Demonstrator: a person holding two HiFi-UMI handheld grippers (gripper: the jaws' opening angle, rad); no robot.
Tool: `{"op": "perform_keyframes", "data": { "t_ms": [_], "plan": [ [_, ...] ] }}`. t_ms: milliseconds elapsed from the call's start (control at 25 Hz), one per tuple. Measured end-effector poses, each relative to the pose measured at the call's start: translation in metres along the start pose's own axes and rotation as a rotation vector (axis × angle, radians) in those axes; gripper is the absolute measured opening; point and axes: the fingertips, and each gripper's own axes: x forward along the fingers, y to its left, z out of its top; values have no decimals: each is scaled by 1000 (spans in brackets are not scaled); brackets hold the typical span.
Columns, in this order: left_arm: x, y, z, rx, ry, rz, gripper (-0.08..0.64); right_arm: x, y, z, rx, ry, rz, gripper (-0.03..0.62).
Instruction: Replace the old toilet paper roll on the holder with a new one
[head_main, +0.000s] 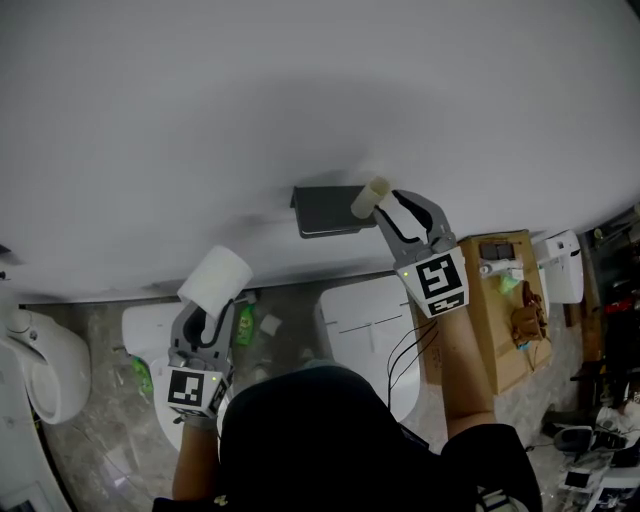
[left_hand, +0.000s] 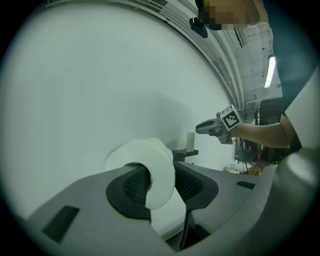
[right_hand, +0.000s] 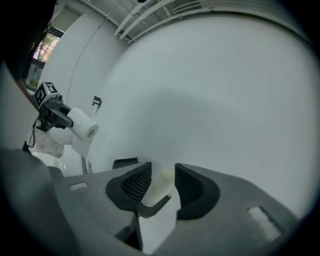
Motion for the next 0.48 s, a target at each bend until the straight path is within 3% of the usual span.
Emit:
{"op": "perform_keyframes", "data": {
  "t_ms": [320, 480],
  "plan": [
    [7, 0, 0, 38, -5, 22, 148, 19, 4, -13, -149, 105, 177, 176],
    [7, -2, 1, 16, 3, 37, 149, 26, 8, -15, -211, 122, 224, 178]
  ]
}}
